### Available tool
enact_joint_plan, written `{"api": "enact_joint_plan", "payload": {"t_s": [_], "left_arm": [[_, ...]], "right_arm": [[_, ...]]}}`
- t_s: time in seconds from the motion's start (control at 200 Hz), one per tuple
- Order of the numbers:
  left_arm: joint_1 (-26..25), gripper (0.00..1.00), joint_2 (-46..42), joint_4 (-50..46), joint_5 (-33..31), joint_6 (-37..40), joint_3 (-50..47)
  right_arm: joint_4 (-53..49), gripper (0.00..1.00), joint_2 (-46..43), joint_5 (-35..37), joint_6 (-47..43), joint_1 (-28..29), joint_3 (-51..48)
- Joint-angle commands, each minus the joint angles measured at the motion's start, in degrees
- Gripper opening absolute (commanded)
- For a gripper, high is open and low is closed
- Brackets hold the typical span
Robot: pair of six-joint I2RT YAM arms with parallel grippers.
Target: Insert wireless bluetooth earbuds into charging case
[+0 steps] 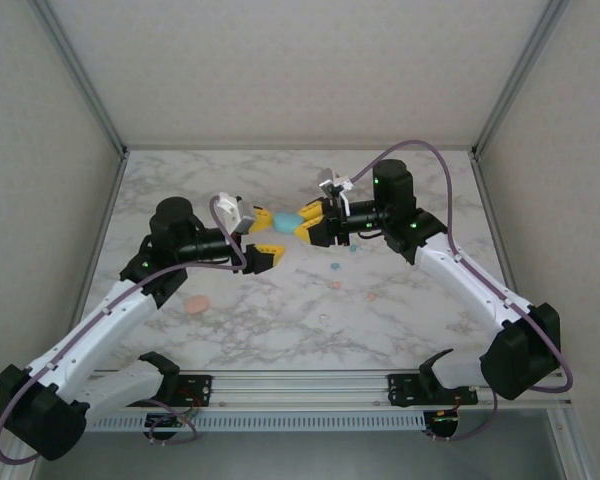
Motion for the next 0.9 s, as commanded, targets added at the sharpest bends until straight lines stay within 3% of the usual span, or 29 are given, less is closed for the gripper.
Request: {"api": "enact_joint_plan", "payload": {"t_s": [0.0,0.506,0.756,0.891], "left_arm": [[-0.44,0.71,0.84,2.83,6.25,0.94,2.33],[-0.52,0.62,2.80,9.80,6.87,-6.12,3.04],[-0.52,0.63,2.89,8.67,3.25,-6.05,3.04],[-0.52,0.57,3.48,7.72,3.72,-5.79,3.64]], "right_arm": [[1.62,0.34,-1.62,-1.37,0.24,-0.22,0.98],[3.80,0.34,-2.64,-0.96,-1.13,-0.24,-2.08],[5.36,0.34,-2.59,-1.17,-0.98,-0.25,-2.83],[5.87,0.35,-2.62,-0.48,-0.80,-0.26,-2.87]]}}
